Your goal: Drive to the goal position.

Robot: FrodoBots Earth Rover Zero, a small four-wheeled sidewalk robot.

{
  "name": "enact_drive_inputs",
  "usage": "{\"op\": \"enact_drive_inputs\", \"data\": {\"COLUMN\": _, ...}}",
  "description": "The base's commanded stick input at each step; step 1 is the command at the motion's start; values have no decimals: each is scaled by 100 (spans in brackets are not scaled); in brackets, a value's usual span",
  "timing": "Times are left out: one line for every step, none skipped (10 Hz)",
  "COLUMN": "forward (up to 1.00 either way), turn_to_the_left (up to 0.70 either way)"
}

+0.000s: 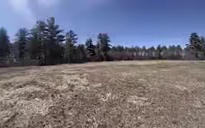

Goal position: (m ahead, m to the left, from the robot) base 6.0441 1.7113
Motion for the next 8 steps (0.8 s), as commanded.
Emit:
{"op": "enact_drive_inputs", "data": {"forward": 70, "turn_to_the_left": 0}}
{"op": "enact_drive_inputs", "data": {"forward": 70, "turn_to_the_left": 0}}
{"op": "enact_drive_inputs", "data": {"forward": 70, "turn_to_the_left": 0}}
{"op": "enact_drive_inputs", "data": {"forward": 70, "turn_to_the_left": 0}}
{"op": "enact_drive_inputs", "data": {"forward": 70, "turn_to_the_left": 0}}
{"op": "enact_drive_inputs", "data": {"forward": 70, "turn_to_the_left": 0}}
{"op": "enact_drive_inputs", "data": {"forward": 70, "turn_to_the_left": 0}}
{"op": "enact_drive_inputs", "data": {"forward": 70, "turn_to_the_left": 0}}
